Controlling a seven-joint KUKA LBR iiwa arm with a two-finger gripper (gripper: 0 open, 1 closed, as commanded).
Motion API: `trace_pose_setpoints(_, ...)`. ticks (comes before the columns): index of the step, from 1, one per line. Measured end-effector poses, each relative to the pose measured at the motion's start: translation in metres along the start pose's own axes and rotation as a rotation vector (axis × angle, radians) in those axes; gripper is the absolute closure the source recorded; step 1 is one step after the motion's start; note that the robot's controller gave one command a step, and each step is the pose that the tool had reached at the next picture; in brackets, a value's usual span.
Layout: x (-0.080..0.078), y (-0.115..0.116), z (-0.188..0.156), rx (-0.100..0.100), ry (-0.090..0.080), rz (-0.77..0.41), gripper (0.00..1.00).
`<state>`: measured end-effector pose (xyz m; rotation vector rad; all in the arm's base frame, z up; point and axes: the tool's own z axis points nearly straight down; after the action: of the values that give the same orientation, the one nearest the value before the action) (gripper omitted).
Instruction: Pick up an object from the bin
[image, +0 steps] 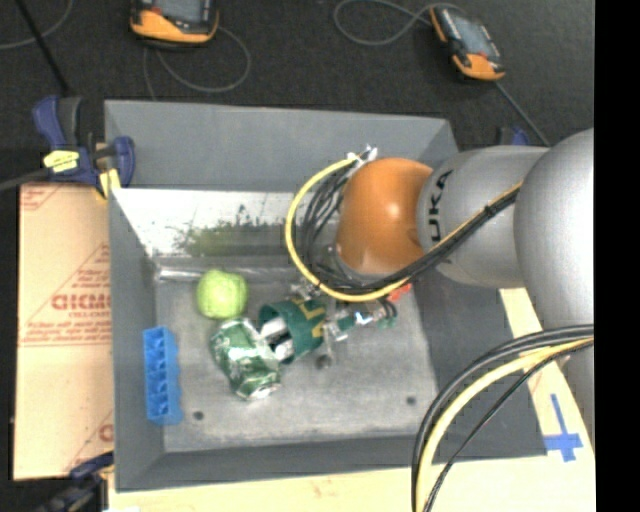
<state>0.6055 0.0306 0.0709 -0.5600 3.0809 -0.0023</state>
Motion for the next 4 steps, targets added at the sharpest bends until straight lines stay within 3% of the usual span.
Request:
trace_pose_setpoints(1, 0.004, -0.002, -0.001, -0.004, 0.005, 0.165, 1.00)
trace_pose_setpoints(3, 0.005, -0.001, -0.005, -0.004, 0.009, 0.164, 1.00)
trace_pose_setpoints(4, 0.007, -0.001, -0.023, -0.005, 0.015, 0.164, 1.00)
